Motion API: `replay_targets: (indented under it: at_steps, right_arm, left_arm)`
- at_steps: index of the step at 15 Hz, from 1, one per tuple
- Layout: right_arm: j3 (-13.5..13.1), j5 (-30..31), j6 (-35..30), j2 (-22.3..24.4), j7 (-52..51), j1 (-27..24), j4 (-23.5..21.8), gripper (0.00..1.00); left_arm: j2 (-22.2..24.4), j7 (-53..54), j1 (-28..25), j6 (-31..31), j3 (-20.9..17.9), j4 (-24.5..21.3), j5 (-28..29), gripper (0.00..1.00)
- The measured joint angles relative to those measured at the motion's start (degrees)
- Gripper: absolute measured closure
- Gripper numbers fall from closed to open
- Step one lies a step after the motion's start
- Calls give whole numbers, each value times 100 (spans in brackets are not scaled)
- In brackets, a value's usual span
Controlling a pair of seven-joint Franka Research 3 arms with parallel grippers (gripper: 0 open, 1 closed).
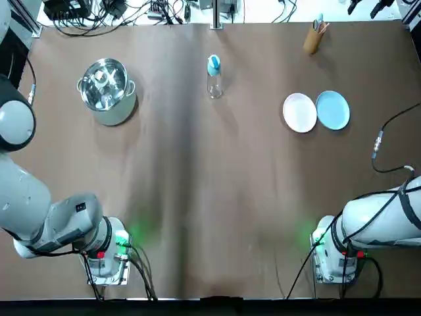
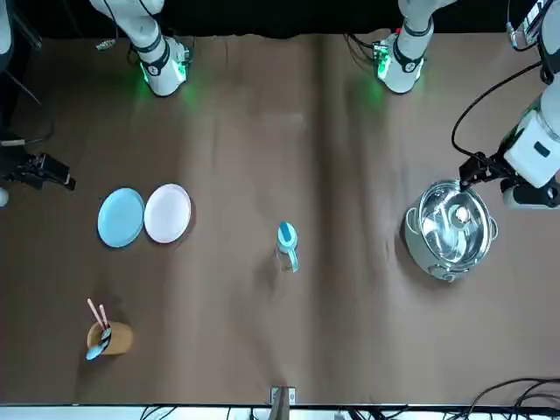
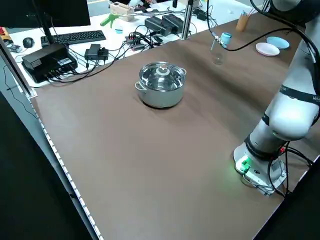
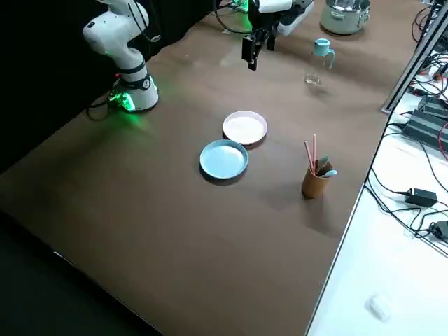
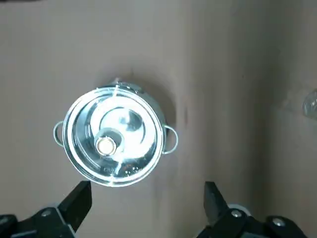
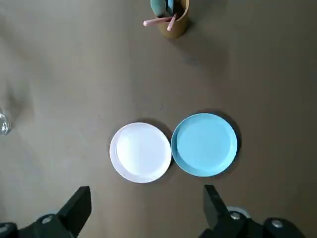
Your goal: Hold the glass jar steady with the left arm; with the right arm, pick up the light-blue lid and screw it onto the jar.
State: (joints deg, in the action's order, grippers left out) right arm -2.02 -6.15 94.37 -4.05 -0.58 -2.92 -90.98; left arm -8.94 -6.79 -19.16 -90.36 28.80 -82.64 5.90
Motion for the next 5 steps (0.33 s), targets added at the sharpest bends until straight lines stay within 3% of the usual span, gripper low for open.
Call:
replay_targets:
  at_steps: [1,4,5]
  right_arm:
    - [2,0,0,0,0,0,0,0]
    - [-1,0,0,0,0,-2,0,0]
    - [-2,0,0,0,0,-5,0,0]
  left_arm:
    - [2,-3,210,89,-169,0,-3,0]
    - [9,-10,1437,159,-1385,-1,-54,0]
    - [11,-10,1588,159,-1544,0,-118,0]
